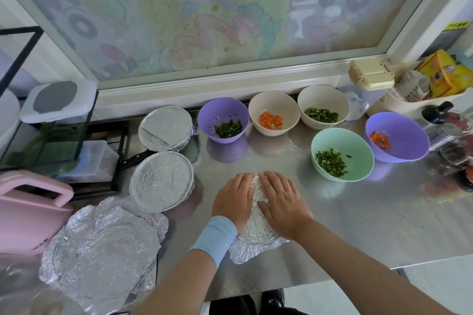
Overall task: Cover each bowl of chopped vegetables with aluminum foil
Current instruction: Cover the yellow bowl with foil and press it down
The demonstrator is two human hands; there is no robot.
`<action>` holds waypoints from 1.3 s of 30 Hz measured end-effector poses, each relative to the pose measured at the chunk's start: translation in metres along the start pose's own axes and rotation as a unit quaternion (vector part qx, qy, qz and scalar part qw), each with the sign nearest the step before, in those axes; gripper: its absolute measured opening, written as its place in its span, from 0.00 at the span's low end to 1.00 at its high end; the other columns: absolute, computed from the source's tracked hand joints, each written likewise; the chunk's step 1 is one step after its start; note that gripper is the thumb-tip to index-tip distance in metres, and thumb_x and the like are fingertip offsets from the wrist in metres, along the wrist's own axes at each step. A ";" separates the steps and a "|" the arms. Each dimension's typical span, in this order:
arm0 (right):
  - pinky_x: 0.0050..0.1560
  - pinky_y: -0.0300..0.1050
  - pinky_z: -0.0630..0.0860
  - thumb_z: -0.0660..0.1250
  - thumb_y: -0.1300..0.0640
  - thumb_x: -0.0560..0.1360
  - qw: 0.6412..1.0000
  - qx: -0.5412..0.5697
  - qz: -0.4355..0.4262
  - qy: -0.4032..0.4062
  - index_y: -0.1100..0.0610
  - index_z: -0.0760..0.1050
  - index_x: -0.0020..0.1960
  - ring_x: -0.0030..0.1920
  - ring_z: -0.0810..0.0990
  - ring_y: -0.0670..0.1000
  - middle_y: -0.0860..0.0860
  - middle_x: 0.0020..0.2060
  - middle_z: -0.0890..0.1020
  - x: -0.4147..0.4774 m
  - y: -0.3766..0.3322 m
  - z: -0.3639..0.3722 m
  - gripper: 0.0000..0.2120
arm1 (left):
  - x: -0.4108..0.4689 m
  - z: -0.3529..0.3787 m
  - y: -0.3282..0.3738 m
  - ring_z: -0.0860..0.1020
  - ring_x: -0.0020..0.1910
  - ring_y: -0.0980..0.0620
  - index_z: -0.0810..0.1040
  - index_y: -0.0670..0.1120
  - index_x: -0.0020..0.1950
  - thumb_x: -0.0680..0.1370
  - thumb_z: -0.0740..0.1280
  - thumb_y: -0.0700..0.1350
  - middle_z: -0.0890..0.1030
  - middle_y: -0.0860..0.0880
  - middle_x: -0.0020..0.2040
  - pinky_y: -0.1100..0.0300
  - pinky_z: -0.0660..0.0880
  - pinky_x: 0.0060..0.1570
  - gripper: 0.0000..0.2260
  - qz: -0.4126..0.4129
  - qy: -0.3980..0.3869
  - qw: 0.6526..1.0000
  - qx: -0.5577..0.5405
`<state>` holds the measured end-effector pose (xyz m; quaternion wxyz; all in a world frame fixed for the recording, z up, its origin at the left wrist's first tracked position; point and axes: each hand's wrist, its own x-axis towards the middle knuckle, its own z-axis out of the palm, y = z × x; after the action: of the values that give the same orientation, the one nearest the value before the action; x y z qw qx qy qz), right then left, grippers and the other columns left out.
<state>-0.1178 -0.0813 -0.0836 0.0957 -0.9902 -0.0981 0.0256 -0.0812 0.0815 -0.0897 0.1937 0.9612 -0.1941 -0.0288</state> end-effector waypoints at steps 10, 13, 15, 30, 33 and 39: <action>0.69 0.49 0.64 0.41 0.46 0.76 0.984 0.111 0.137 0.014 0.55 0.55 0.78 0.69 0.68 0.53 0.50 0.69 0.67 -0.014 -0.020 0.003 0.33 | -0.019 0.002 0.016 0.72 0.62 0.48 0.68 0.48 0.71 0.81 0.58 0.47 0.71 0.51 0.68 0.53 0.72 0.57 0.18 -0.166 0.042 0.982 -0.075; 0.67 0.49 0.64 0.41 0.46 0.76 0.983 0.125 0.136 0.009 0.54 0.55 0.78 0.67 0.68 0.52 0.49 0.68 0.67 -0.013 -0.017 0.004 0.33 | -0.019 0.002 0.013 0.73 0.61 0.47 0.69 0.48 0.70 0.81 0.58 0.48 0.72 0.50 0.66 0.53 0.72 0.55 0.18 -0.157 0.036 0.984 -0.072; 0.67 0.50 0.65 0.43 0.46 0.76 0.982 0.131 0.136 0.010 0.55 0.56 0.78 0.67 0.69 0.53 0.50 0.67 0.69 -0.012 -0.016 0.005 0.32 | -0.012 0.000 0.009 0.76 0.54 0.44 0.74 0.46 0.63 0.79 0.56 0.49 0.76 0.48 0.59 0.51 0.74 0.52 0.16 -0.126 0.060 0.989 -0.049; 0.68 0.51 0.68 0.45 0.42 0.77 0.981 0.169 0.093 -0.018 0.55 0.55 0.78 0.68 0.66 0.53 0.51 0.69 0.67 -0.009 -0.008 0.006 0.32 | 0.017 -0.009 -0.013 0.75 0.59 0.60 0.75 0.57 0.67 0.83 0.58 0.47 0.78 0.61 0.62 0.65 0.69 0.59 0.15 -0.048 -0.057 0.980 -0.187; 0.71 0.52 0.64 0.45 0.42 0.77 0.986 0.152 0.055 -0.048 0.53 0.54 0.79 0.71 0.63 0.52 0.50 0.72 0.64 -0.003 -0.001 0.001 0.32 | 0.008 -0.012 -0.006 0.74 0.60 0.64 0.77 0.58 0.65 0.83 0.57 0.46 0.78 0.64 0.61 0.67 0.68 0.61 0.15 -0.132 -0.055 0.952 -0.271; 0.63 0.59 0.73 0.51 0.50 0.77 0.995 0.001 0.038 -0.097 0.60 0.65 0.74 0.70 0.71 0.62 0.60 0.71 0.70 -0.001 0.005 -0.013 0.29 | -0.013 -0.005 0.005 0.73 0.63 0.62 0.76 0.57 0.65 0.83 0.54 0.40 0.77 0.62 0.63 0.68 0.65 0.62 0.19 -0.238 0.031 0.911 -0.335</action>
<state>-0.1169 -0.0883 -0.0720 0.0852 -0.9860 -0.0688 0.1255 -0.0949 0.0837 -0.0837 0.4977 0.8580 0.0681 -0.1073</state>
